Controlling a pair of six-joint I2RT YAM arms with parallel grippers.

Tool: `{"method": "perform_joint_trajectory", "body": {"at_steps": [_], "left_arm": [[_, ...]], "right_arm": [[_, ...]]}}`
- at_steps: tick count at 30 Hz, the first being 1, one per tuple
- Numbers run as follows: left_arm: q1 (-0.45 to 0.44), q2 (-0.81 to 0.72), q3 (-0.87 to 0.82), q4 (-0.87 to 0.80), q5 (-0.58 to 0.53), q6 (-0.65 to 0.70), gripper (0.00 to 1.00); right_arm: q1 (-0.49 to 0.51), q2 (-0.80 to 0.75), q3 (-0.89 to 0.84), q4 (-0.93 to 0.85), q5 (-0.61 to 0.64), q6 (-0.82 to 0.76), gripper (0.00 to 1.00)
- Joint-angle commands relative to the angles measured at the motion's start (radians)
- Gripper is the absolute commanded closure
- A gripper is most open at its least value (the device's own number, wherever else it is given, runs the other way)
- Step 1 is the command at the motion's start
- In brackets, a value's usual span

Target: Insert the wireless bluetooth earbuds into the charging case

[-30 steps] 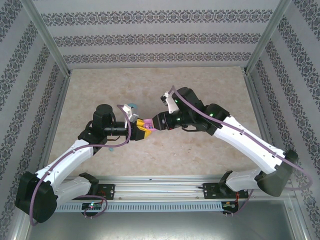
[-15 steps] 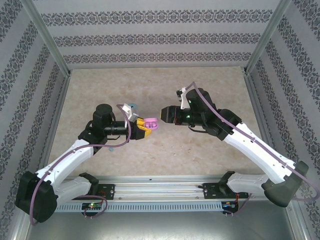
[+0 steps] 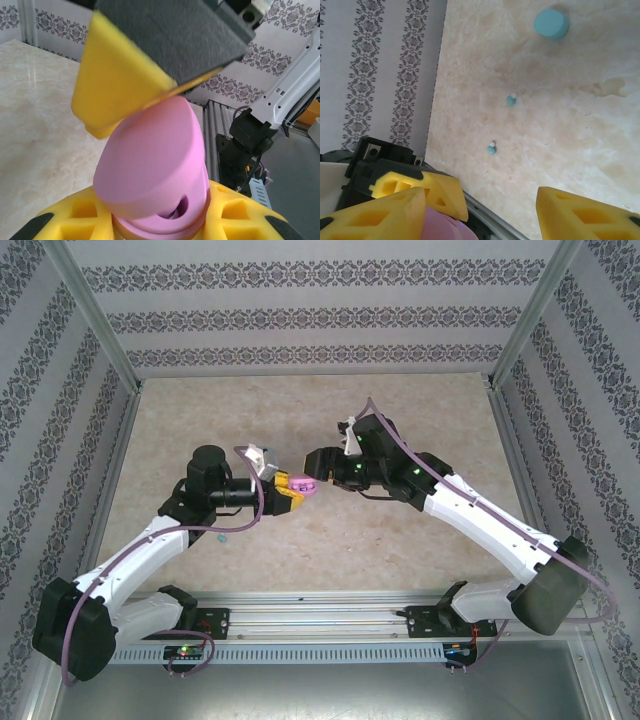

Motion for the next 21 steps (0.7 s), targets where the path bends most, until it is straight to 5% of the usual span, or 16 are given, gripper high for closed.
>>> {"method": "perform_joint_trajectory", "body": {"at_steps": [1,17,21], "left_arm": [[-0.007,0.008,0.04,0.027,-0.035,0.008,0.85],[-0.006,0.039,0.047,0.089,-0.079,-0.057,0.85],[-0.007,0.04,0.052,0.087,-0.088,-0.064,0.85]], "right_arm": [[-0.008,-0.041,-0.068,0.086,-0.036,0.078,0.38],[0.005,-0.088,-0.257,0.459,-0.162,0.318,0.34],[0.007,-0.096,-0.255,0.449,-0.163,0.318,0.44]]}}
